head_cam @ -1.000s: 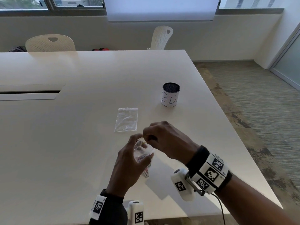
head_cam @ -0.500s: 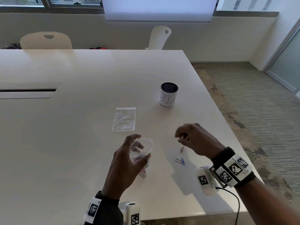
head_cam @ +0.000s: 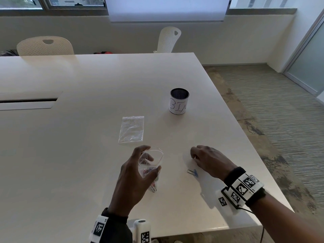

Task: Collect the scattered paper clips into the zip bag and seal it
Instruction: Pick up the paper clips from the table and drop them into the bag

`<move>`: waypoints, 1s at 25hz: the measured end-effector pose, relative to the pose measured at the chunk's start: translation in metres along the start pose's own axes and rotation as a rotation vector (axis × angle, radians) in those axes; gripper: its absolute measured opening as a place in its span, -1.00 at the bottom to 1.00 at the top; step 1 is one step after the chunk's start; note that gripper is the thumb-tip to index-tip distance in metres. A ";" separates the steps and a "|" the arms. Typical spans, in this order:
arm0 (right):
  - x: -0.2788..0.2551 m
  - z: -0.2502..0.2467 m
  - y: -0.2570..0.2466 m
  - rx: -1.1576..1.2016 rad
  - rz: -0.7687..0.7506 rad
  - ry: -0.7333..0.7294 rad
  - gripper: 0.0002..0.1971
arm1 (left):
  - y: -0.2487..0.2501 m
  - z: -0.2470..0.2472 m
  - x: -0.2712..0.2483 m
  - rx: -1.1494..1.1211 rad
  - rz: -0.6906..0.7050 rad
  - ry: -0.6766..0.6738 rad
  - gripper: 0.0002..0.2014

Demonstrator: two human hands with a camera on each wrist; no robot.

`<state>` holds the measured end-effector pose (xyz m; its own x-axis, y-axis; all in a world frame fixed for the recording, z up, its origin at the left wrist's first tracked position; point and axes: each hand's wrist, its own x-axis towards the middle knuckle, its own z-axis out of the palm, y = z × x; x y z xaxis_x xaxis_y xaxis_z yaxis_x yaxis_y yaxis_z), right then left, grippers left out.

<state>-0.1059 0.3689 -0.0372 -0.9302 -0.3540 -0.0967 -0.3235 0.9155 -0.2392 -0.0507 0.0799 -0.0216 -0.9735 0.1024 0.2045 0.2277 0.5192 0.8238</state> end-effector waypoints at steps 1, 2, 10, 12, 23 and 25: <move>0.000 0.000 -0.002 0.000 0.006 -0.002 -0.87 | 0.000 0.000 0.000 0.002 -0.001 -0.001 -0.43; 0.001 -0.001 -0.005 0.015 0.012 -0.001 -0.84 | 0.000 0.000 0.000 0.006 -0.002 -0.001 -0.42; 0.004 -0.050 -0.080 0.784 -0.084 0.371 -0.87 | 0.000 0.000 -0.001 0.016 -0.013 0.005 -0.41; 0.010 -0.059 -0.101 0.787 -0.136 0.409 -0.87 | 0.001 0.000 -0.001 0.011 -0.009 0.003 -0.41; 0.003 -0.046 -0.056 0.541 0.022 0.364 -0.95 | -0.002 -0.002 -0.001 0.007 -0.007 0.009 -0.41; -0.008 -0.033 -0.033 0.393 0.116 0.233 -0.92 | -0.002 -0.001 0.000 0.005 -0.008 0.001 -0.41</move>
<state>-0.0930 0.3478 0.0039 -0.9850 -0.1603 0.0639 -0.1668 0.7886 -0.5919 -0.0510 0.0780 -0.0226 -0.9753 0.0970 0.1985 0.2196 0.5243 0.8227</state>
